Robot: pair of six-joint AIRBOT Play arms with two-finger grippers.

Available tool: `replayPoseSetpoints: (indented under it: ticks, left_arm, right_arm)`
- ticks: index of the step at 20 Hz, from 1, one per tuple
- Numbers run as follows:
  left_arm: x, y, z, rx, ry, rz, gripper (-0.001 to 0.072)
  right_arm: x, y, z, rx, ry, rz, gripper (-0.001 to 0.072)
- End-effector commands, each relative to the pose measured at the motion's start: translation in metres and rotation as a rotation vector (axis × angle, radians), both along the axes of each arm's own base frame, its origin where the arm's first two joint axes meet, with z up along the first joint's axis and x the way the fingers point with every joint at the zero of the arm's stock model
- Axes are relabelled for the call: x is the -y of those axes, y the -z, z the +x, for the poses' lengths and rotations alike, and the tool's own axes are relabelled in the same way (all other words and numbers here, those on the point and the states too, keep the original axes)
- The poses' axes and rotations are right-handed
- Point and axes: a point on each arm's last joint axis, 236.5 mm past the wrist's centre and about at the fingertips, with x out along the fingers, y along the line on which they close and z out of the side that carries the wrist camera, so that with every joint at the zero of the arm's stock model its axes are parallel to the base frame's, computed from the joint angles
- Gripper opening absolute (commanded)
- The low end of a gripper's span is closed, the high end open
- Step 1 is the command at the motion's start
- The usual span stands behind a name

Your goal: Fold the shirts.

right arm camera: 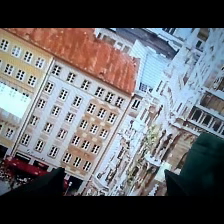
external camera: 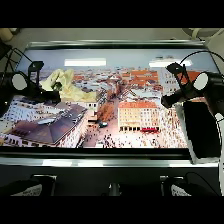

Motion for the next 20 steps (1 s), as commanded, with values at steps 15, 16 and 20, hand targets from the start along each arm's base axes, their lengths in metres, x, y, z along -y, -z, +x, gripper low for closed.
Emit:
replayPoseSetpoints:
  ticks: [15,16,20]
  left_arm:
    - [-0.094,0.128,0.17,0.056,-0.341,-0.11,0.052]
    - [-0.092,0.13,0.17,0.053,-0.342,-0.116,0.0154]
    - [-0.057,0.052,0.179,0.186,-0.2,-0.154,0.0022]
  right_arm:
    - [-0.023,0.003,-0.016,-0.078,0.022,0.109,0.0663]
    - [-0.023,0.003,-0.017,-0.081,0.022,0.112,0.0662]
    - [-0.018,-0.006,-0.01,-0.029,-0.032,0.068,0.0662]
